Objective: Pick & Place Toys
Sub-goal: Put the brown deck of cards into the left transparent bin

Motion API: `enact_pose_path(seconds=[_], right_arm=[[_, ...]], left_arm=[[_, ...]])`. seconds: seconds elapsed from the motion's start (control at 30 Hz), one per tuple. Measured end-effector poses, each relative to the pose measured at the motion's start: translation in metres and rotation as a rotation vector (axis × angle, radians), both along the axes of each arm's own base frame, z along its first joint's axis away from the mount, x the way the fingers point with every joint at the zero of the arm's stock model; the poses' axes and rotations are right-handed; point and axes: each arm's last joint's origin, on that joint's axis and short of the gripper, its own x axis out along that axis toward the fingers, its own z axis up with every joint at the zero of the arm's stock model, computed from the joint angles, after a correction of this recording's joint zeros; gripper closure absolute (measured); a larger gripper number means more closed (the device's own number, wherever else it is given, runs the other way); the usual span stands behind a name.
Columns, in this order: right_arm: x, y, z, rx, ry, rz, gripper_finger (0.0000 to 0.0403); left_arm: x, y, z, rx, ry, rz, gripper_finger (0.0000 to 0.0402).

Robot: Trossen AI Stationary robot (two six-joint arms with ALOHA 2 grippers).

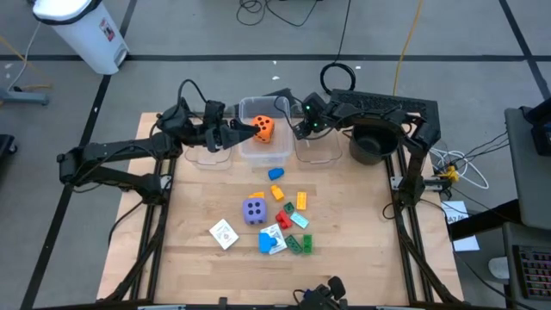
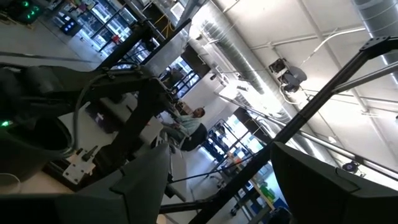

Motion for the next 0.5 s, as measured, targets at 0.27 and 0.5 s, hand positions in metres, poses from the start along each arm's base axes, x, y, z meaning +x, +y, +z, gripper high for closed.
enact_pose_path(seconds=[0.27,0.5], right_arm=[[-0.014,0.01,0.058,-0.101,-0.137,0.002,0.0233],[-0.033,0.026,0.108,-0.176,-0.275,-0.015,0.0234]], left_arm=[[0.0,0.002,0.0,0.038,-0.011,0.085,0.0121],[-0.002,0.004,0.002,0.071,-0.021,0.208,0.0121]])
